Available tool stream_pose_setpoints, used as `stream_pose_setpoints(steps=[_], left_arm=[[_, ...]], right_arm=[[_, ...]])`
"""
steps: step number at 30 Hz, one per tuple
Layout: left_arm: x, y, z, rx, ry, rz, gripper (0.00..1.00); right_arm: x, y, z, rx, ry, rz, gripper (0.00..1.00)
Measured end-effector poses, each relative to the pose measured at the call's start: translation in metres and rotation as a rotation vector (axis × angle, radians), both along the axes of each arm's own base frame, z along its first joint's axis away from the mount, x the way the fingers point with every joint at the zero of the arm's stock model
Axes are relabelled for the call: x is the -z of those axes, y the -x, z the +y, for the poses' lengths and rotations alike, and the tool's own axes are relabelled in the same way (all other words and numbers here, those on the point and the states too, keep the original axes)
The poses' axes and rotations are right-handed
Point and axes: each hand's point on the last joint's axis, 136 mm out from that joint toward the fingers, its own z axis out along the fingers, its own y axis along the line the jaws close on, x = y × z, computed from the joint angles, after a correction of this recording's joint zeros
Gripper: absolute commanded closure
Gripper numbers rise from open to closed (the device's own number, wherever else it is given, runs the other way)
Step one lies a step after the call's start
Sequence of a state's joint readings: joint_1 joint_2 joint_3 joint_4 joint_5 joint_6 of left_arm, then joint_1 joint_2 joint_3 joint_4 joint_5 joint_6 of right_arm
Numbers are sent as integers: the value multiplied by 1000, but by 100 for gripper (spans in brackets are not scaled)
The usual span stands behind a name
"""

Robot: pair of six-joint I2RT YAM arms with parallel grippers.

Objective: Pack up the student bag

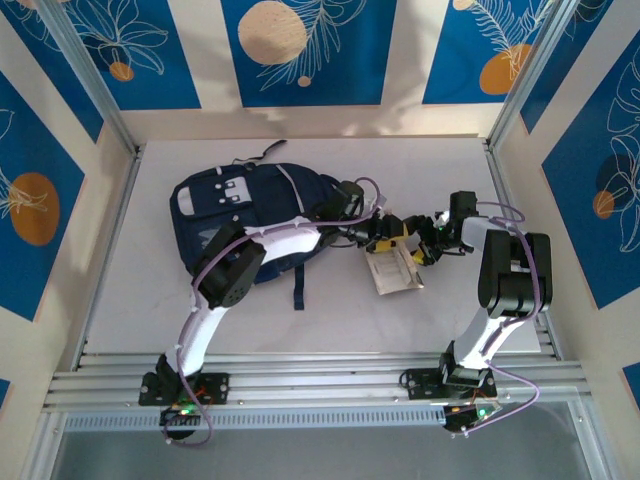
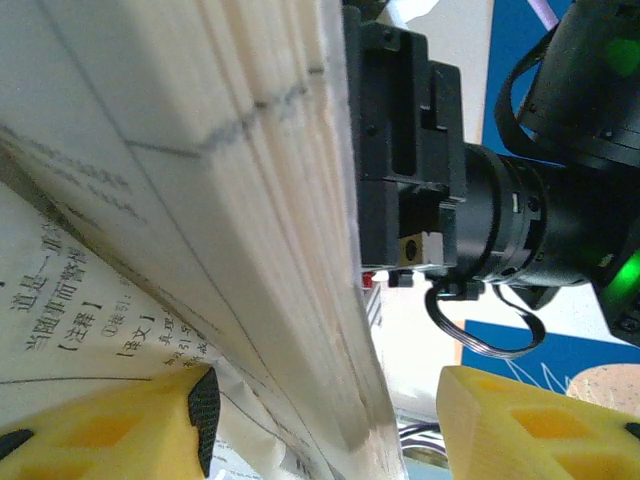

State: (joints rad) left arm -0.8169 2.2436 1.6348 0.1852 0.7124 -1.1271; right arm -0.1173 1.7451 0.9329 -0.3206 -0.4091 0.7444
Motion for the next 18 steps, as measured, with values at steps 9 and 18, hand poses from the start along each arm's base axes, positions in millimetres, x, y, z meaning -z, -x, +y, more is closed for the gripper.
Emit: stream_pose_setpoints(steps=[9, 18], left_arm=[[33, -2, 15, -39, -145, -1, 40], [79, 15, 44, -36, -281, 45, 44]], right_arm=[[1, 3, 3, -3, -9, 10, 23], [3, 4, 4, -6, 5, 11, 25]])
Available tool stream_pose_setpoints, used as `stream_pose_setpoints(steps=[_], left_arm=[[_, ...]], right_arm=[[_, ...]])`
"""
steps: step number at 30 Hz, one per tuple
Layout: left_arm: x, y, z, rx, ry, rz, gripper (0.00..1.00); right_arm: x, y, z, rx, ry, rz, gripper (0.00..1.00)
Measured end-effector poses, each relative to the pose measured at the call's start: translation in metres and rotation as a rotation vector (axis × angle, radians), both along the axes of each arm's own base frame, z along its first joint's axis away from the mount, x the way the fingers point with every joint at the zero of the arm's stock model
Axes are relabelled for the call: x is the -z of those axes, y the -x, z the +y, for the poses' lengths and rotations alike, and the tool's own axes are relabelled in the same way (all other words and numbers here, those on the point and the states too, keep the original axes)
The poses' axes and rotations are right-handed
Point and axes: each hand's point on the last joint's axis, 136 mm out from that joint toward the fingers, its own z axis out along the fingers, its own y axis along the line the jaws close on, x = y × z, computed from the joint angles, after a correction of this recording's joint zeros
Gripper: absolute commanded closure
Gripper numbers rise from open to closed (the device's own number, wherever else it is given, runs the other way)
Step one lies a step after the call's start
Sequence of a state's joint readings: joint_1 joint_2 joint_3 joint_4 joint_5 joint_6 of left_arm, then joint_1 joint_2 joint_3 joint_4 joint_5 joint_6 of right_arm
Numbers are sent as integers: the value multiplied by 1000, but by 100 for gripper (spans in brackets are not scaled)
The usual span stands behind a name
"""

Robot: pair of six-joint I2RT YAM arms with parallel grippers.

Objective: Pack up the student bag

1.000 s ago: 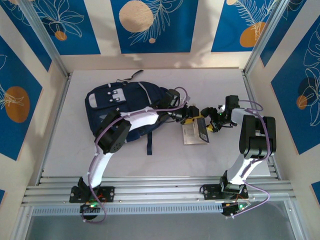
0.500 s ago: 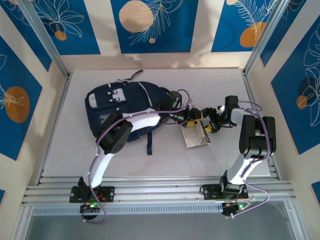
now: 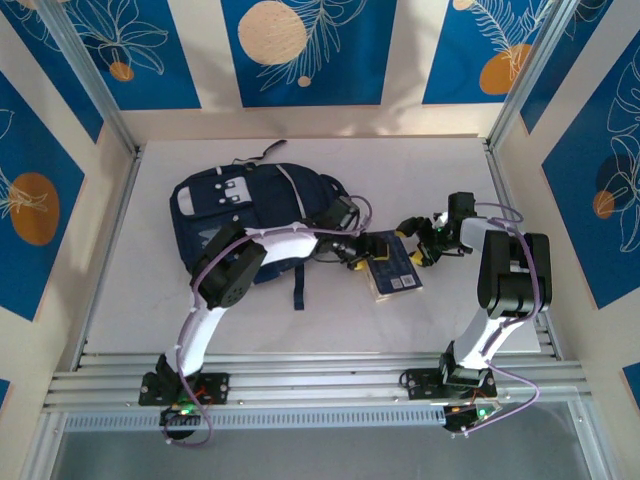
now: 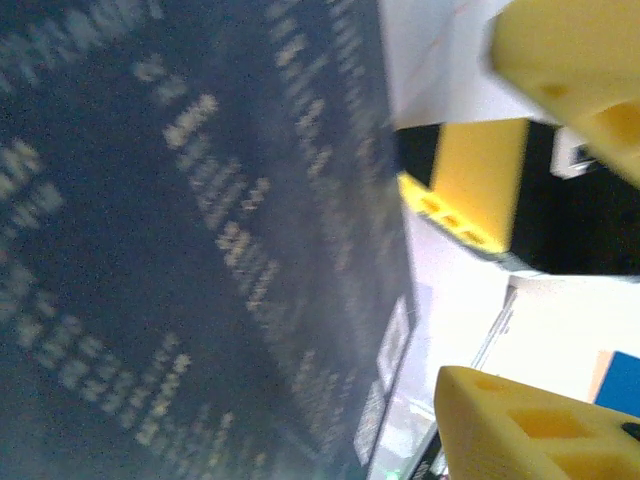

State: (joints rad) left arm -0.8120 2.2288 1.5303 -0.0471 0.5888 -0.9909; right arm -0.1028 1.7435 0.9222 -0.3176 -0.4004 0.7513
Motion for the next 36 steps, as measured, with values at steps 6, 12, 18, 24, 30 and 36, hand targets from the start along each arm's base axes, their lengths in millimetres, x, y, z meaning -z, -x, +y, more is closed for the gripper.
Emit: stream_pose_setpoints(steps=[6, 12, 18, 24, 30, 36], left_arm=[[-4, 4, 7, 17, -12, -18, 57], [-3, 5, 8, 23, -18, -20, 84], [-6, 6, 13, 37, -32, -21, 100], [-52, 9, 22, 78, -6, -106, 100], [-151, 25, 41, 148, 88, -302, 100], [-230, 59, 74, 223, 145, -487, 100]], right_arm=[[1, 0, 1, -4, 14, 1, 26], [2, 1, 2, -9, 40, 1, 27], [-5, 10, 5, -19, 89, 13, 20], [-71, 27, 1, -7, 182, -120, 12], [-157, 47, 7, -4, 179, -436, 16], [-211, 88, 34, -93, 80, -729, 15]])
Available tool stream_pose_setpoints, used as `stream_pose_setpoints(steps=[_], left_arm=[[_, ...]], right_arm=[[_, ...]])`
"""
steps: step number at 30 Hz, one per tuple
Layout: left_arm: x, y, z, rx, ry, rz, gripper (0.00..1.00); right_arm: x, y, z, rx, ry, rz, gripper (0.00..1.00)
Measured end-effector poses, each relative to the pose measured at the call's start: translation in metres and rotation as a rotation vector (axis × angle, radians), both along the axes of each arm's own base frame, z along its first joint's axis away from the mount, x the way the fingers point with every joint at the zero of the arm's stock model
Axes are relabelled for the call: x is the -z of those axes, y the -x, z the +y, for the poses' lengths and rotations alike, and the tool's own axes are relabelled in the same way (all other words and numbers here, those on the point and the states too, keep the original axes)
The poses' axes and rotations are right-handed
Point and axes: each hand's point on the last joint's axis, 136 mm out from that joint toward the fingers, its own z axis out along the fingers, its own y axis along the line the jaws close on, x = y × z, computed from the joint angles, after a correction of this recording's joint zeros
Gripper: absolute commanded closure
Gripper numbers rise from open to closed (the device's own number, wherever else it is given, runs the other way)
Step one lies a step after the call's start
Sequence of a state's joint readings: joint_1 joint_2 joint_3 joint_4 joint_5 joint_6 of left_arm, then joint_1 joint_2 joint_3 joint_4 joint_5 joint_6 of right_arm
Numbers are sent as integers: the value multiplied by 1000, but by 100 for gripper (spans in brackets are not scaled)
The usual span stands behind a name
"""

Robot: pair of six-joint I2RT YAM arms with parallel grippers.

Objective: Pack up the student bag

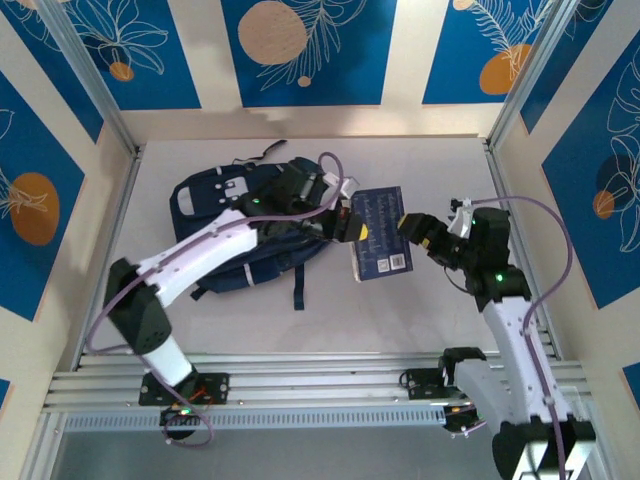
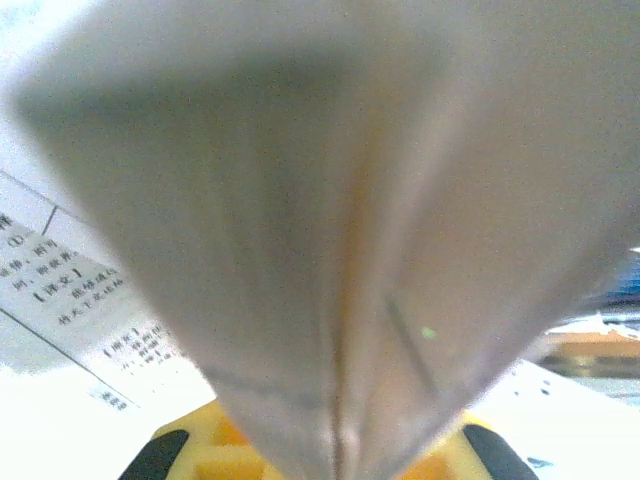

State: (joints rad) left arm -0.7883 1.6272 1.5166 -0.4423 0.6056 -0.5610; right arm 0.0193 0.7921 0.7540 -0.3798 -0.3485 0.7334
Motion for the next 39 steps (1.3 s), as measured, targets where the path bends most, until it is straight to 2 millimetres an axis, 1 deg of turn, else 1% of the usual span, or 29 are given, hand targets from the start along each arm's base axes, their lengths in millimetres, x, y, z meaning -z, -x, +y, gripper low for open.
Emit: stream_pose_setpoints(steps=[3, 4, 6, 8, 9, 11, 12, 13, 14, 15, 16, 17, 19, 21, 23, 25, 26, 27, 31, 35, 39], left_arm=[[-28, 16, 18, 21, 20, -67, 100], [-36, 20, 23, 26, 27, -86, 100], [-47, 27, 30, 33, 41, -111, 100], [-54, 32, 34, 43, 52, -125, 100], [-56, 33, 35, 46, 54, -128, 100], [-56, 35, 36, 51, 54, -129, 100], [-55, 35, 37, 52, 48, -127, 86], [-51, 35, 39, 46, 30, -121, 66], [-48, 33, 41, 37, 12, -126, 54], [-43, 30, 44, 19, -12, -129, 45], [-39, 27, 47, -1, -36, -132, 40], [-34, 22, 53, -33, -66, -132, 33], [-28, 13, 67, -97, -106, -134, 25], [-23, 2, 89, -179, -121, -124, 21], [-17, -6, 111, -253, -116, -93, 18], [-13, -12, 124, -302, -83, -50, 15], [-11, -16, 126, -315, -56, -25, 15], [-10, -16, 122, -310, -25, -2, 14], [-15, -12, 105, -256, 98, 64, 14], [-32, -10, 92, -207, 232, 89, 15], [-46, -7, 85, -172, 311, 93, 17]], right_arm=[[-27, 13, 22, -134, -67, -96, 16], [-32, 17, 30, -183, -88, -110, 16], [-39, 26, 47, -289, -129, -123, 18], [-40, 34, 63, -377, -159, -112, 23], [-40, 38, 71, -418, -173, -105, 30], [-42, 45, 82, -475, -185, -104, 60], [-43, 48, 86, -495, -190, -103, 78], [-44, 50, 89, -510, -191, -107, 92], [-45, 51, 90, -517, -191, -108, 96], [-46, 51, 91, -516, -188, -106, 98], [-46, 51, 90, -510, -181, -104, 100], [-45, 49, 88, -496, -172, -102, 100], [-43, 46, 84, -471, -157, -97, 100], [-38, 43, 80, -450, -148, -80, 100], [-39, 43, 79, -448, -150, -82, 100], [-43, 45, 81, -471, -163, -99, 100], [-46, 46, 83, -484, -170, -109, 100], [-49, 48, 84, -498, -179, -120, 100], [-63, 55, 89, -550, -218, -166, 100], [-71, 63, 95, -601, -249, -193, 100], [-74, 71, 103, -647, -275, -199, 100]])
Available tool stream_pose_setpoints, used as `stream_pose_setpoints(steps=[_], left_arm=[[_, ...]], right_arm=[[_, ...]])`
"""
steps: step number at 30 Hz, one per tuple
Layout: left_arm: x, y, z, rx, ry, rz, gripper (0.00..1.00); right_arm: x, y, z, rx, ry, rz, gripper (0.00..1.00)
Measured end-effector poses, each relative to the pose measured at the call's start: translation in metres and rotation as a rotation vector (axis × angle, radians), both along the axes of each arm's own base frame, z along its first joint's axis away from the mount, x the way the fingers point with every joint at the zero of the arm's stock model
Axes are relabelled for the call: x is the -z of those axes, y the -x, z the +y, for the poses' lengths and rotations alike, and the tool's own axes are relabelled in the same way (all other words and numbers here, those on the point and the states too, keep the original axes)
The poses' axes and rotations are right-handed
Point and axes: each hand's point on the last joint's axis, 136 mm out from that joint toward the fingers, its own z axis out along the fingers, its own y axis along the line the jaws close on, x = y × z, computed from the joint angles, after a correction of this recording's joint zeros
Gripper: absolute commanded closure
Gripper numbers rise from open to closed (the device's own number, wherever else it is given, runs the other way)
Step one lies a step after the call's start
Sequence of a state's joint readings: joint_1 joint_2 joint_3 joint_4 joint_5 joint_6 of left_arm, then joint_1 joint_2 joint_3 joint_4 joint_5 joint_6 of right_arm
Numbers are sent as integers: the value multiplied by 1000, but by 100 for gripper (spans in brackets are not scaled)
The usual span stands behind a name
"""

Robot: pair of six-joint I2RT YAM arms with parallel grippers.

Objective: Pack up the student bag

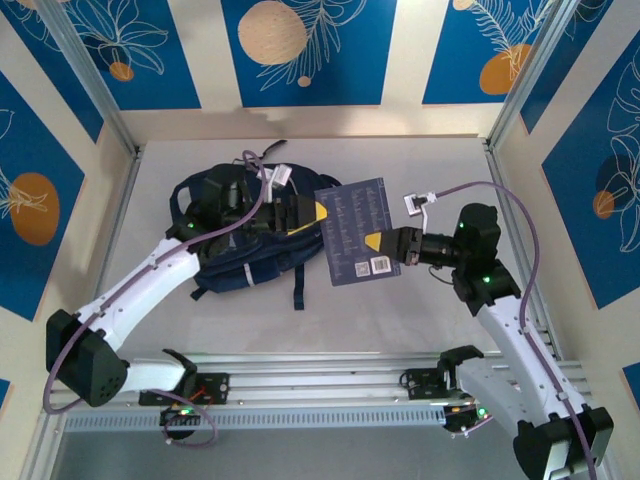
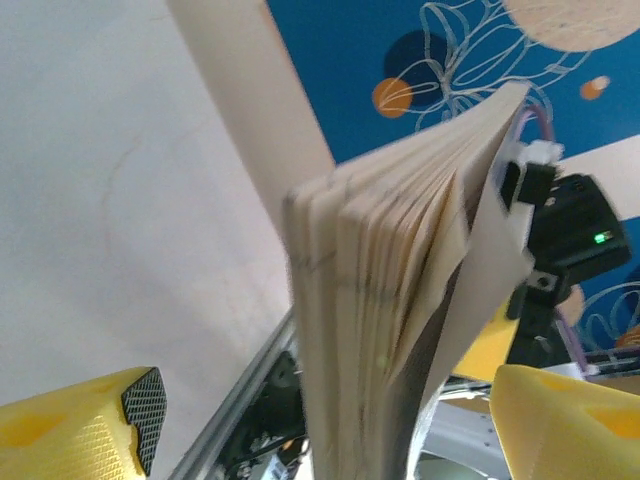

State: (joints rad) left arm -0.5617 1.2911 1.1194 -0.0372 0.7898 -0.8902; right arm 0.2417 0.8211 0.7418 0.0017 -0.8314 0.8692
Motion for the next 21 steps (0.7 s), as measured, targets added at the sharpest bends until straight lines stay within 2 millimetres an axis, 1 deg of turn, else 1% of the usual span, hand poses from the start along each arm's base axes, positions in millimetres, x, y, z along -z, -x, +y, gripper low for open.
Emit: stream_pose_setpoints(steps=[4, 10, 13, 15, 16, 20, 21], left_arm=[[-8, 3, -5, 20, 49, -8, 22], [-5, 6, -20, 60, 113, 27, 33], [-11, 11, -28, 87, 146, 32, 48], [-18, 15, -30, 101, 166, 20, 62], [-20, 16, -30, 105, 173, 12, 67], [-28, 22, -26, 112, 196, -17, 95], [-30, 24, -25, 113, 200, -23, 100]], right_arm=[[-5, 7, 7, -40, -19, -15, 100], [-12, 13, 14, -69, -41, -37, 100], [-9, 11, 15, -66, -40, -28, 100], [-7, 8, 15, -53, -35, -20, 100], [-6, 6, 15, -46, -32, -17, 100], [-3, 3, 13, -28, -23, -16, 100], [-2, 3, 13, -28, -21, -17, 100]])
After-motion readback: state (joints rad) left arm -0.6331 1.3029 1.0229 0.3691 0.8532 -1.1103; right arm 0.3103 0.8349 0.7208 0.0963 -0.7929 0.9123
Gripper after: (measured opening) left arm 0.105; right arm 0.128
